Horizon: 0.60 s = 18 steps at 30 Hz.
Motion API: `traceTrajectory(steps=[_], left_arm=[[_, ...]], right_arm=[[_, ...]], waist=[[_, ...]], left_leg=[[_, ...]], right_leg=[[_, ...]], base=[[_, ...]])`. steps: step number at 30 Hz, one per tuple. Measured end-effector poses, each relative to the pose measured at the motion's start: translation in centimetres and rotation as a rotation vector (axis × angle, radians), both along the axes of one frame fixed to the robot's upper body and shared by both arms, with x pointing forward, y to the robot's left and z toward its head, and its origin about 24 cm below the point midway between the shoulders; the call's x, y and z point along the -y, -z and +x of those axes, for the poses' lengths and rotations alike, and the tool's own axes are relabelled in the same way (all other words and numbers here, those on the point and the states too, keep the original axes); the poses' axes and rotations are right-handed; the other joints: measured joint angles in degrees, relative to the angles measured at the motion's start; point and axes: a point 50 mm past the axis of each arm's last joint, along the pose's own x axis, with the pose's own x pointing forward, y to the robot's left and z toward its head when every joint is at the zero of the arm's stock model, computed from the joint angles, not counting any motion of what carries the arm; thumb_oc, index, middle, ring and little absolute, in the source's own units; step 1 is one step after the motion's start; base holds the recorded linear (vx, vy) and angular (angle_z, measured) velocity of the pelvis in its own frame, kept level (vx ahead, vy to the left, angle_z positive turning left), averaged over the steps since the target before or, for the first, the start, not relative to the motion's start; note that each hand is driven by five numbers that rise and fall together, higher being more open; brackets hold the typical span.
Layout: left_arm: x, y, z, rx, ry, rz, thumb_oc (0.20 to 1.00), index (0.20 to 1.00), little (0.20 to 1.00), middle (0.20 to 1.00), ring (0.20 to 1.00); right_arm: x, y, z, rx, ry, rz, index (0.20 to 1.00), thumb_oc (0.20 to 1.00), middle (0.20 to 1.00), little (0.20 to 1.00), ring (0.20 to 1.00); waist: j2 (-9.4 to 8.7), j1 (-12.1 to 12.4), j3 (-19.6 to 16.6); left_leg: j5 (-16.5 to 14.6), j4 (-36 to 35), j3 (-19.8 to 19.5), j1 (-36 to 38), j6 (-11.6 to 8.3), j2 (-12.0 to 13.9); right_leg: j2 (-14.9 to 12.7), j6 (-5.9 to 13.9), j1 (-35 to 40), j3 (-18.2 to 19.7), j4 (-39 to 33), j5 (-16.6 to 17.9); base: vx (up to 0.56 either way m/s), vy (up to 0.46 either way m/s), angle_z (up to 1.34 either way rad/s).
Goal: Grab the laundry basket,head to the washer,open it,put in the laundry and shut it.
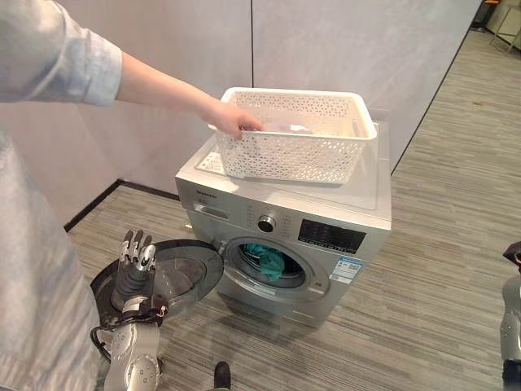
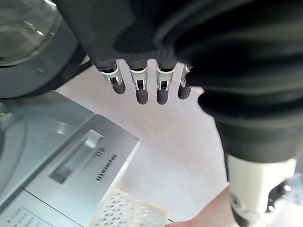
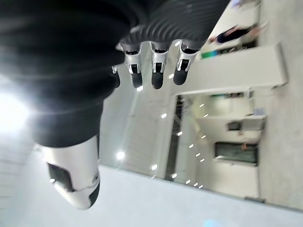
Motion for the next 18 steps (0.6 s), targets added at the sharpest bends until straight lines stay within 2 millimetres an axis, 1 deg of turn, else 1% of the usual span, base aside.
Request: traceTrajectory(steps=[4, 6, 7, 8, 9, 11, 12, 13, 14, 15, 16, 17, 18], left_arm=[[0.0, 0.0, 0.0, -0.006, 0.010, 0.003, 1.000, 1.000, 1.000, 1.000, 1.000], [0.0, 0.0, 0.0, -0.005, 0.017, 0.007, 1.000, 1.000, 1.000, 1.000, 1.000], [0.2, 0.0, 0.1, -0.010, 0.040, 0.019, 1.000, 1.000, 1.000, 1.000, 1.000], [0.3, 0.0, 0.2, -0.014, 0.059, 0.032, 1.000, 1.000, 1.000, 1.000, 1.000], [0.4, 0.0, 0.2, -0.014, 0.075, 0.038, 1.000, 1.000, 1.000, 1.000, 1.000], [0.9, -0.2, 0.5, -0.002, 0.105, 0.038, 1.000, 1.000, 1.000, 1.000, 1.000], [0.9, -0.1, 0.5, -0.006, 0.112, 0.043, 1.000, 1.000, 1.000, 1.000, 1.000], [1.0, -0.2, 0.6, -0.006, 0.130, 0.057, 1.000, 1.000, 1.000, 1.000, 1.000], [1.0, -0.5, 0.8, 0.003, 0.142, 0.068, 1.000, 1.000, 1.000, 1.000, 1.000], [0.9, -0.7, 1.0, 0.009, 0.150, 0.078, 1.000, 1.000, 1.000, 1.000, 1.000], [0.7, -1.2, 1.4, 0.013, 0.175, 0.115, 1.000, 1.000, 1.000, 1.000, 1.000], [0.8, -1.3, 1.6, 0.009, 0.193, 0.133, 1.000, 1.000, 1.000, 1.000, 1.000], [1.1, -1.4, 1.9, 0.011, 0.217, 0.142, 1.000, 1.000, 1.000, 1.000, 1.000]], right_arm=[[-0.9, 0.1, 0.8, -0.014, -0.057, -0.012, 1.000, 1.000, 1.000, 1.000, 1.000], [-1.7, -0.8, 1.9, 0.002, -0.117, -0.033, 1.000, 1.000, 1.000, 1.000, 1.000], [-2.3, -2.1, 2.8, 0.018, -0.158, -0.077, 1.000, 1.000, 1.000, 1.000, 1.000], [-2.8, -2.9, 3.4, 0.027, -0.184, -0.100, 1.000, 1.000, 1.000, 1.000, 1.000], [-3.4, -3.9, 4.3, 0.029, -0.214, -0.143, 1.000, 1.000, 1.000, 1.000, 1.000], [-4.1, -5.4, 4.9, 0.033, -0.250, -0.221, 1.000, 1.000, 1.000, 1.000, 1.000], [-4.6, -6.2, 5.8, 0.035, -0.269, -0.242, 1.000, 1.000, 1.000, 1.000, 1.000], [-4.9, -7.2, 7.0, 0.029, -0.281, -0.275, 1.000, 1.000, 1.000, 1.000, 1.000], [-4.9, -8.2, 7.8, 0.009, -0.278, -0.312, 1.000, 1.000, 1.000, 1.000, 1.000], [-4.9, -9.0, 8.3, 0.000, -0.274, -0.333, 1.000, 1.000, 1.000, 1.000, 1.000], [-5.5, -10.8, 9.5, 0.005, -0.284, -0.367, 1.000, 1.000, 1.000, 1.000, 1.000], [-5.9, -11.6, 10.3, -0.004, -0.293, -0.377, 1.000, 1.000, 1.000, 1.000, 1.000], [-6.4, -12.3, 11.1, -0.017, -0.306, -0.382, 1.000, 1.000, 1.000, 1.000, 1.000]], waist=[[-1.31, 1.0, 0.4], [-1.40, 1.2, 0.4], [-1.63, 1.8, 0.5], [-2.10, 2.2, 0.8], [-2.03, 2.2, 0.9], [-2.68, 3.1, 1.3], [-3.12, 3.2, 1.6], [-3.70, 3.4, 2.0], [-4.26, 4.2, 2.6], [-4.71, 4.6, 3.0], [-5.68, 4.9, 3.6], [-5.96, 5.0, 3.8], [-5.64, 4.9, 4.1]], left_leg=[[-0.2, 0.0, -0.1, -0.4, -0.04, -0.3], [-0.1, 0.0, -0.2, -1.1, 0.00, -0.4], [0.0, 0.0, -0.2, -1.1, 0.11, -0.5], [-0.1, 0.3, -0.2, -1.2, 0.10, -0.5], [-0.3, 0.8, -0.1, -1.5, 0.26, -0.4], [-0.4, 1.1, -0.1, -1.9, 0.33, -0.5], [-0.5, 1.2, 0.0, -1.9, 0.40, -0.5], [-0.9, 1.6, 0.1, -1.9, 0.45, -0.7], [-1.8, 2.7, 0.4, -2.0, 0.52, -1.0], [-2.3, 3.2, 0.6, -2.0, 0.57, -1.2], [-3.5, 4.2, 1.0, -2.0, 1.15, -2.3], [-4.3, 5.0, 1.3, -2.0, 1.72, -2.8], [-4.9, 5.6, 0.9, -1.8, 2.25, -3.0]], right_leg=[[-0.2, 0.04, -0.1, -0.2, -0.2, 0.0], [-0.1, 0.10, -0.4, -0.5, -0.7, 0.2], [-0.2, 0.13, -0.4, -0.5, -0.8, 0.2], [-0.2, 0.12, -0.4, -0.5, -0.8, 0.2], [-0.3, 0.13, -0.6, -0.4, -0.8, 0.2], [-0.4, 0.13, -0.9, -0.4, -0.7, 0.3], [-0.5, 0.17, -1.0, -0.2, -0.6, 0.3], [-1.2, 0.25, -1.1, -0.2, -0.3, 0.3], [-1.6, 0.35, -1.1, -0.1, 0.2, 0.1], [-2.0, 0.48, -1.1, 0.0, 0.7, -0.2], [-3.5, 0.72, -1.6, -0.2, 3.1, -1.2], [-4.3, 0.90, -2.1, -0.1, 5.0, -1.7], [-5.1, 0.98, -3.0, -0.4, 8.2, -1.7]], base=[[0.01, 0.012, 0.04], [0.01, 0.039, 0.05], [0.02, 0.054, -0.01], [0.03, 0.069, -0.03], [0.03, 0.048, -0.02], [0.05, 0.081, -0.02], [0.06, 0.104, -0.05], [0.08, 0.142, -0.11], [0.08, 0.157, -0.09], [0.15, 0.262, -0.03], [0.11, 0.207, -0.01], [0.12, 0.210, 0.06], [0.07, 0.146, 0.10]])
